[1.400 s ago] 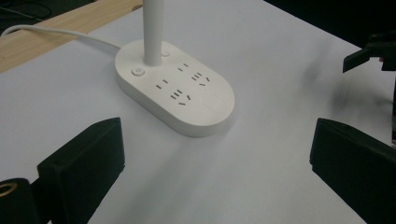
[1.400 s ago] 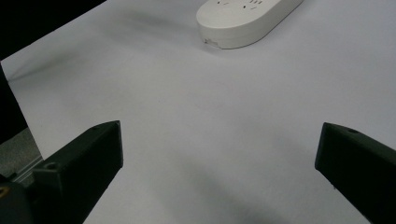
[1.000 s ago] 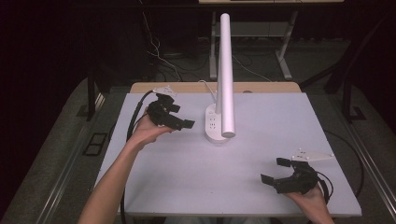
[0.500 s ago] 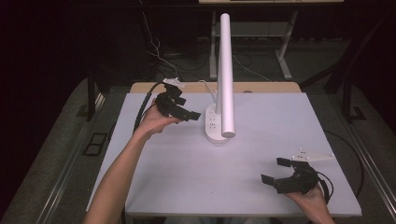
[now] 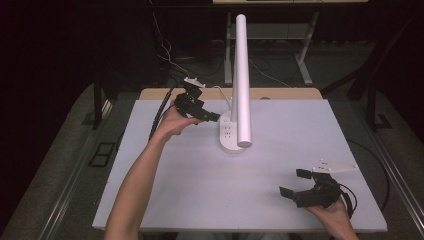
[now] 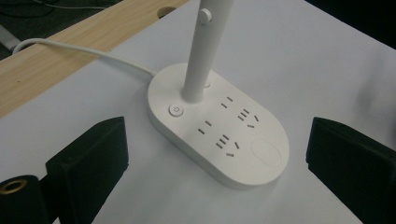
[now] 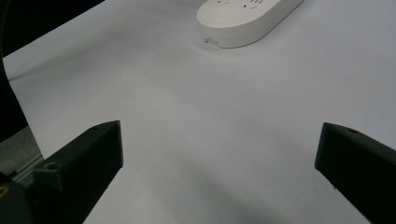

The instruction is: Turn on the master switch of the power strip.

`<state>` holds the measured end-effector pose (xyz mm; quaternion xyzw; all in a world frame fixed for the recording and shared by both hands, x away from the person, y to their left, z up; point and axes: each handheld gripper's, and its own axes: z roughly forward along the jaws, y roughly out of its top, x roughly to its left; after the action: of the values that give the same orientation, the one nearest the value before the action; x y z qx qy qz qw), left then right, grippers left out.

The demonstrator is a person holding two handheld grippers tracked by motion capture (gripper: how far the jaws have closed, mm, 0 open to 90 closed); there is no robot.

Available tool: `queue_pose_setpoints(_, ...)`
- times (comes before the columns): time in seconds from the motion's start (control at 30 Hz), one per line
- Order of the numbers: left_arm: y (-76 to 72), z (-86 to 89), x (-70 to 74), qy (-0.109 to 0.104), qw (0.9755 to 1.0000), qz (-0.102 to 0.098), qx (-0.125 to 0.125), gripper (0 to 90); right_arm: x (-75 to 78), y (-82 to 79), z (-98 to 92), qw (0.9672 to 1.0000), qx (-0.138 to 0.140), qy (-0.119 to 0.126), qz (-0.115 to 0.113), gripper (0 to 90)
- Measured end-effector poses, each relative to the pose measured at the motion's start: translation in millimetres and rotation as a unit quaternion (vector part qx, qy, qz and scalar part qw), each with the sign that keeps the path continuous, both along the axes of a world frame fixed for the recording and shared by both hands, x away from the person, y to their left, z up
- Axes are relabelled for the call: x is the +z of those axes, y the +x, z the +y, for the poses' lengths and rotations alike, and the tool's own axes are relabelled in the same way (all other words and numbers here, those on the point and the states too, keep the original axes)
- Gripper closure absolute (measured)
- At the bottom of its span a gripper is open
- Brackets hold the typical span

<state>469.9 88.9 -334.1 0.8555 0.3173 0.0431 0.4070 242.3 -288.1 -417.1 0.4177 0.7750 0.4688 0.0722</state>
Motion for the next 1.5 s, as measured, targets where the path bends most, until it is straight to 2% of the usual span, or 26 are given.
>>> queue_pose_setpoints(0.27,14.7,-3.8,-9.6,-0.011,0.9999,0.005,0.010,7.8,-0.1,-0.2,-0.5,1.0000,-0.002,0.000,0.000,0.5)
queue_pose_setpoints(0.33,16.7,-5.3,-12.7,-0.020,0.9995,0.016,0.019,8.4,-0.1,-0.2,-0.6,1.0000,-0.001,0.000,0.000,0.5)
queue_pose_setpoints(0.63,28.4,-8.3,-26.5,-0.038,0.9982,0.025,0.039,11.7,-0.4,0.0,-0.4,1.0000,0.000,-0.001,-0.001,0.5)
queue_pose_setpoints(0.77,32.2,-10.6,-32.6,-0.047,0.9974,0.030,0.046,13.6,-0.4,-0.1,-0.6,1.0000,0.000,-0.001,-0.001,0.5)
queue_pose_setpoints(0.8,33.5,-10.1,-33.6,-0.041,0.9978,0.031,0.042,13.8,-0.4,-0.1,-0.6,1.0000,0.000,-0.001,-0.001,0.5)
queue_pose_setpoints(0.97,36.8,-13.3,-41.1,-0.045,0.9969,0.039,0.051,15.4,-0.5,-0.2,-0.5,1.0000,0.000,-0.002,-0.001,0.5)
queue_pose_setpoints(1.1,38.2,-17.6,-47.1,-0.055,0.9958,0.043,0.059,18.2,-0.5,-0.4,-0.4,1.0000,0.001,-0.001,0.001,0.5)
queue_pose_setpoints(1.3,39.2,-23.0,-53.4,-0.068,0.9947,0.048,0.061,26.5,-0.8,-0.1,-0.8,1.0000,0.001,-0.003,0.000,0.5)
queue_pose_setpoints(1.33,39.6,-23.1,-54.1,-0.065,0.9950,0.048,0.058,28.3,-0.9,-0.1,-0.8,1.0000,0.001,-0.003,0.000,0.6)
queue_pose_setpoints(1.43,39.6,-26.0,-56.7,-0.072,0.9944,0.050,0.060,35.8,-1.0,-0.1,-0.5,1.0000,0.002,-0.003,-0.001,0.5)
queue_pose_setpoints(1.47,39.2,-28.3,-57.9,-0.081,0.9932,0.051,0.067,38.8,-1.1,0.0,-0.5,1.0000,0.002,-0.004,-0.001,0.5)
queue_pose_setpoints(1.5,39.5,-28.6,-58.5,-0.078,0.9937,0.050,0.064,41.9,-0.9,-0.3,-0.3,1.0000,0.002,-0.003,0.002,0.5)
